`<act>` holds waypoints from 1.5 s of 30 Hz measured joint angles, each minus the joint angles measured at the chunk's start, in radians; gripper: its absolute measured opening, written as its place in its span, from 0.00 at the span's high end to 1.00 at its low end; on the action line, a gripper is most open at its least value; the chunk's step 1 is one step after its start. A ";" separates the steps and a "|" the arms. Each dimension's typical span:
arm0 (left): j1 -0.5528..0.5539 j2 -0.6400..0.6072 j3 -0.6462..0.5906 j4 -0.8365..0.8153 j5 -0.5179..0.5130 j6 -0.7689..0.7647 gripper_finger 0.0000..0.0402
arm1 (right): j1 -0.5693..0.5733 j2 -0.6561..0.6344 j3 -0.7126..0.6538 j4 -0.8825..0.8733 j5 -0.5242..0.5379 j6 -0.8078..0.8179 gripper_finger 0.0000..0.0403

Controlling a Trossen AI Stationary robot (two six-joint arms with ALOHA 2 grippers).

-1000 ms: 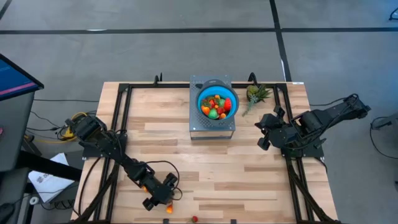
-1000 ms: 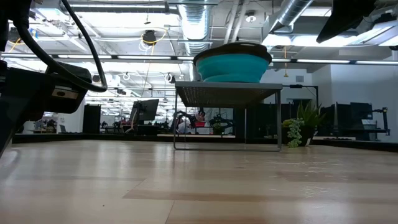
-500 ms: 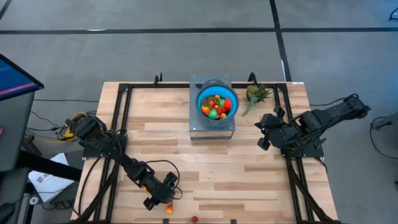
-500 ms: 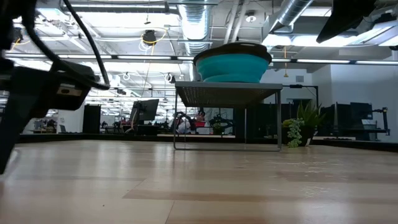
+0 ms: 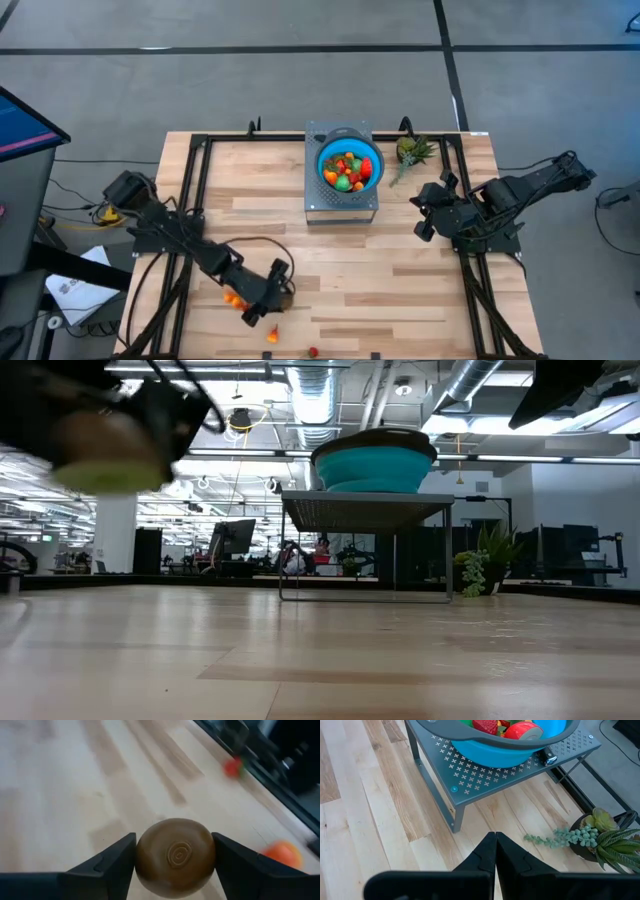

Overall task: Pick & Place Fruit
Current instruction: Put the sliced kiwi into the strainer bowl

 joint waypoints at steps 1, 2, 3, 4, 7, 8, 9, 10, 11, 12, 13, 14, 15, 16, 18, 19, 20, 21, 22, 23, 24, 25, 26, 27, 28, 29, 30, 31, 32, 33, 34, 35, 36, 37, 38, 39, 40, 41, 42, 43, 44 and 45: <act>0.010 -0.019 0.000 0.003 -0.019 0.000 0.42 | 0.000 0.000 0.000 0.000 0.000 0.000 1.00; 0.022 -0.037 0.000 0.006 -0.036 0.000 0.42 | 0.000 0.000 0.000 0.000 0.000 0.000 1.00; 0.034 -0.055 0.000 0.006 -0.055 0.000 0.43 | 0.000 0.000 0.000 0.000 0.000 0.000 1.00; 0.046 -0.073 0.000 0.005 -0.075 0.001 0.43 | 0.000 0.000 0.000 0.000 0.000 0.000 1.00; 0.089 -0.119 0.000 0.008 -0.134 0.003 0.43 | 0.000 0.000 0.000 0.000 0.000 0.000 1.00; 0.104 -0.133 0.000 0.008 -0.147 0.003 0.42 | 0.000 0.000 0.000 0.000 0.000 0.000 1.00; 0.120 -0.146 0.000 0.011 -0.154 0.004 0.42 | 0.000 0.000 0.000 0.000 0.000 0.000 1.00; 0.136 -0.159 0.000 0.017 -0.155 0.009 0.42 | 0.000 0.000 0.000 0.000 0.000 0.001 1.00; 0.151 -0.170 0.000 0.023 -0.156 0.014 0.42 | 0.000 0.000 0.000 0.000 0.000 0.005 1.00; 0.166 -0.177 0.000 0.033 -0.156 0.025 0.42 | 0.000 0.000 0.000 0.000 0.000 0.011 1.00; 0.179 -0.183 0.000 0.049 -0.156 0.032 0.43 | 0.000 0.000 0.000 0.000 0.000 0.012 1.00; 0.193 -0.188 0.000 0.068 -0.156 0.038 0.43 | 0.000 0.000 0.000 0.000 0.000 0.012 1.00; 0.206 -0.191 0.000 0.095 -0.156 0.047 0.43 | 0.000 0.000 0.000 0.000 0.000 0.012 1.00; 0.220 -0.191 0.000 0.134 -0.156 0.052 0.43 | 0.000 0.000 0.000 0.001 0.000 0.013 1.00; 0.246 -0.191 0.000 0.224 -0.160 0.054 0.42 | 0.000 0.000 0.000 0.007 0.000 0.013 1.00; 0.258 -0.191 0.000 0.276 -0.166 0.055 0.42 | 0.000 0.000 0.000 0.007 0.000 0.014 1.00; 0.270 -0.191 0.000 0.325 -0.177 0.055 0.42 | 0.000 0.000 0.000 0.007 0.000 0.015 1.00; 0.282 -0.191 0.001 0.368 -0.192 0.055 0.41 | 0.000 0.000 0.000 0.007 0.000 0.015 1.00; 0.293 -0.191 0.001 0.407 -0.207 0.055 0.42 | 0.000 0.000 0.000 0.007 0.000 0.015 1.00; 0.306 -0.191 0.001 0.446 -0.212 0.055 0.42 | 0.000 0.000 0.000 0.007 0.000 0.015 1.00; 0.318 -0.191 0.001 0.486 -0.214 0.055 0.43 | -0.001 0.000 0.000 0.007 0.000 0.015 1.00; 0.332 -0.191 0.001 0.525 -0.215 0.055 0.43 | -0.001 0.000 0.000 0.007 0.000 0.015 1.00; 0.345 -0.191 0.002 0.555 -0.215 0.055 0.43 | -0.003 0.000 0.000 0.007 0.001 0.015 1.00; 0.361 -0.191 0.007 0.564 -0.215 0.055 0.43 | -0.005 0.000 0.000 0.007 0.001 0.016 1.00; 0.376 -0.191 0.015 0.563 -0.214 0.055 0.43 | -0.008 0.000 0.000 0.008 0.001 0.016 1.00; 0.392 -0.191 0.026 0.561 -0.214 0.056 0.42 | -0.011 0.000 0.000 0.009 0.001 0.016 1.00; 0.406 -0.191 0.039 0.562 -0.214 0.058 0.42 | -0.014 0.000 0.000 0.013 0.001 0.016 1.00; 0.422 -0.191 0.053 0.564 -0.209 0.069 0.41 | -0.018 0.000 0.000 0.018 0.002 0.016 1.00; 0.436 -0.189 0.067 0.567 -0.205 0.085 0.41 | -0.022 0.000 0.000 0.022 0.003 0.016 1.00; 0.448 -0.186 0.082 0.568 -0.204 0.106 0.41 | -0.027 0.000 0.000 0.028 0.003 0.016 1.00; 0.461 -0.184 0.093 0.565 -0.203 0.123 0.42 | -0.033 0.000 0.000 0.033 0.003 0.016 1.00; 0.474 -0.184 0.103 0.560 -0.203 0.138 0.42 | -0.038 0.000 0.000 0.035 0.003 0.015 1.00; 0.489 -0.182 0.115 0.560 -0.201 0.156 0.42 | -0.043 0.000 0.000 0.036 0.004 0.015 1.00; 0.506 -0.177 0.128 0.567 -0.199 0.165 0.43 | -0.048 0.000 0.000 0.037 0.004 0.015 1.00; 0.522 -0.174 0.138 0.567 -0.196 0.174 0.43 | -0.053 0.000 0.000 0.038 0.004 0.015 1.00; 0.538 -0.173 0.144 0.561 -0.197 0.180 0.43 | -0.058 0.000 0.000 0.039 0.003 0.015 1.00; 0.555 -0.164 0.154 0.561 -0.198 0.180 0.42 | -0.062 0.000 0.000 0.042 0.004 0.015 1.00; 0.572 -0.151 0.167 0.565 -0.198 0.180 0.42 | -0.066 0.000 0.000 0.044 0.004 0.015 1.00; 0.587 -0.141 0.175 0.565 -0.198 0.180 0.42 | -0.071 0.000 0.000 0.046 0.003 0.015 1.00; 0.601 -0.127 0.185 0.563 -0.198 0.180 0.41 | -0.075 0.000 0.000 0.049 0.004 0.012 1.00; 0.615 -0.107 0.200 0.564 -0.191 0.180 0.41 | -0.080 0.000 0.000 0.056 0.004 0.007 1.00; 0.630 -0.085 0.214 0.567 -0.172 0.180 0.42 | -0.086 0.000 0.000 0.062 0.004 0.000 1.00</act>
